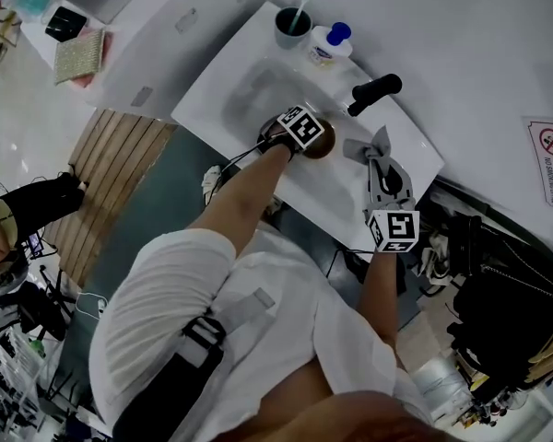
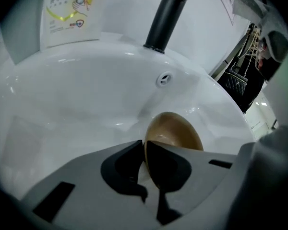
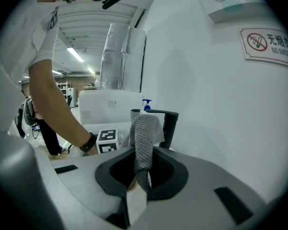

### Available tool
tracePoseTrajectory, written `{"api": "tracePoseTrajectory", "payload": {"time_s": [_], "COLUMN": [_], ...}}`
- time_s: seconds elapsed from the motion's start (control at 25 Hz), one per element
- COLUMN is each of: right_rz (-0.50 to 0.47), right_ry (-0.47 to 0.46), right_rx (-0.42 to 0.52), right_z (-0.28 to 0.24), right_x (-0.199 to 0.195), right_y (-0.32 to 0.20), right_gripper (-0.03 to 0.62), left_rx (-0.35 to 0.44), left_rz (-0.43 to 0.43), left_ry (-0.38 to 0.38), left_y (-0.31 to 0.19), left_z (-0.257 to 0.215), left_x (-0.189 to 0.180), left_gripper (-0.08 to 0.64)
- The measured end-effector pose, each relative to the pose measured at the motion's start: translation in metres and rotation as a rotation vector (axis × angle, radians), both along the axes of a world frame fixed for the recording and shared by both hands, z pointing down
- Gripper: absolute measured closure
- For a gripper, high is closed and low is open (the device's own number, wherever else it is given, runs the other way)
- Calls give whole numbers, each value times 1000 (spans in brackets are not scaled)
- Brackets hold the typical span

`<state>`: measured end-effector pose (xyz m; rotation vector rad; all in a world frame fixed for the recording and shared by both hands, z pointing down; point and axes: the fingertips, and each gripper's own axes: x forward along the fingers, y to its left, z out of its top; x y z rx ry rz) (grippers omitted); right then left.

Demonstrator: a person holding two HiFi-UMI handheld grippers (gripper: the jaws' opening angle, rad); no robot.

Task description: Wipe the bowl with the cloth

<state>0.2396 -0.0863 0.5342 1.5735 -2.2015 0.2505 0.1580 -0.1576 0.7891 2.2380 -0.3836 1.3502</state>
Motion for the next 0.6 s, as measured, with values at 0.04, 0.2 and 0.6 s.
{"api": "tracePoseTrajectory", "payload": {"time_s": [0.04, 0.2, 0.6], "right_rz": [0, -32, -199], "right_ry": [-1, -31, -61], "right_rx": [1, 9, -113], "right_z": [-1, -8, -8], "right_x": [0, -12, -75], "right_y": [0, 1, -24], "right_gripper": [549, 548, 548], "left_rx": [5, 47, 190], "left_rz": [-1, -27, -94], "left_ry": [11, 72, 128], "left_y": [1, -1, -5], "left_z": [-5, -35, -145], "left_x": [0, -11, -55], "left_gripper": [537, 538, 538]}}
